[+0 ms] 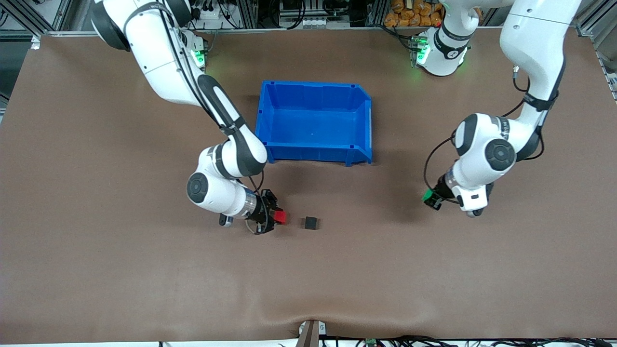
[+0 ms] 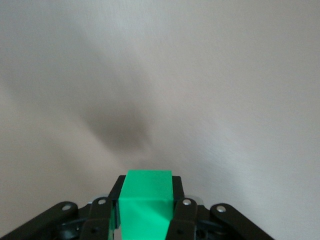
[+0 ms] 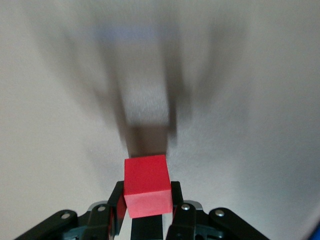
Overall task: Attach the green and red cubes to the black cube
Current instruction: 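Carry the red cube and green cube toward the black cube with both grippers, then lower the red cube beside the black cube and open the right gripper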
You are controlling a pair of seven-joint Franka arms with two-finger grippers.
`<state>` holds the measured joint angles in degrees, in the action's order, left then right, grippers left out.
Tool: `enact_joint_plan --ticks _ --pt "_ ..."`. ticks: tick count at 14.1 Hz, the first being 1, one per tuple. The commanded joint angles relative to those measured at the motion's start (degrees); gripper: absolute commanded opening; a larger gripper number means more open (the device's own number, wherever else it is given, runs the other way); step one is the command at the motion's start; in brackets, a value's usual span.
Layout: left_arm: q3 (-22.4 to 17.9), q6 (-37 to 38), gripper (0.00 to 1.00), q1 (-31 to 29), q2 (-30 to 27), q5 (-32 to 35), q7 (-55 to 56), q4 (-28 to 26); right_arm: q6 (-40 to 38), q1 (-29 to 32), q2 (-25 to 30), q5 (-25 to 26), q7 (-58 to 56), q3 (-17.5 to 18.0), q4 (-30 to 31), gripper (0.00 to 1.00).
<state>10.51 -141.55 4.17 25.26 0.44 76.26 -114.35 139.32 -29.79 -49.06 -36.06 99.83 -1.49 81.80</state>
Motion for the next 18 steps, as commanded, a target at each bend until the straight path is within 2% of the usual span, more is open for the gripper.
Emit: enact_joint_plan --ticks 1,3,7,11,12,15,16,18 --pt "0.3 1.6 0.00 2.1 3.7 -0.6 12.8 7.3 0.0 -1.2 -4.6 -1.2 3.7 -0.6 -7.2 0.00" --pt "0.4 1.6 0.00 3.8 6.3 -0.6 21.8 11.2 0.1 -1.7 -7.2 -1.2 5.5 -0.6 -10.8 0.00" --pt "0.2 5.4 0.00 9.3 12.6 -0.4 37.4 21.6 0.6 -3.5 -7.8 -1.2 6.3 -0.6 -11.1 0.00" --pt "0.0 6.0 0.00 14.4 16.0 -0.4 43.9 25.6 0.5 -4.7 -7.9 -0.9 7.8 -0.7 -10.9 0.00" --pt "-0.4 6.0 0.00 15.8 17.0 -0.1 46.2 27.2 0.5 -5.0 -8.0 -0.5 7.5 -0.7 -11.0 0.16" --pt "-0.6 6.0 0.00 17.7 18.3 0.0 50.6 28.7 0.4 -5.4 -8.0 0.5 7.4 -0.9 -11.0 0.97" --pt "-0.7 6.0 0.00 17.9 18.7 0.2 51.7 28.9 0.4 -5.6 -7.8 2.1 7.7 -0.9 -11.0 1.00" --pt "-0.7 6.0 0.00 18.9 19.5 0.4 52.7 30.3 -0.2 -4.8 -7.3 2.8 7.1 -0.9 -11.0 1.00"
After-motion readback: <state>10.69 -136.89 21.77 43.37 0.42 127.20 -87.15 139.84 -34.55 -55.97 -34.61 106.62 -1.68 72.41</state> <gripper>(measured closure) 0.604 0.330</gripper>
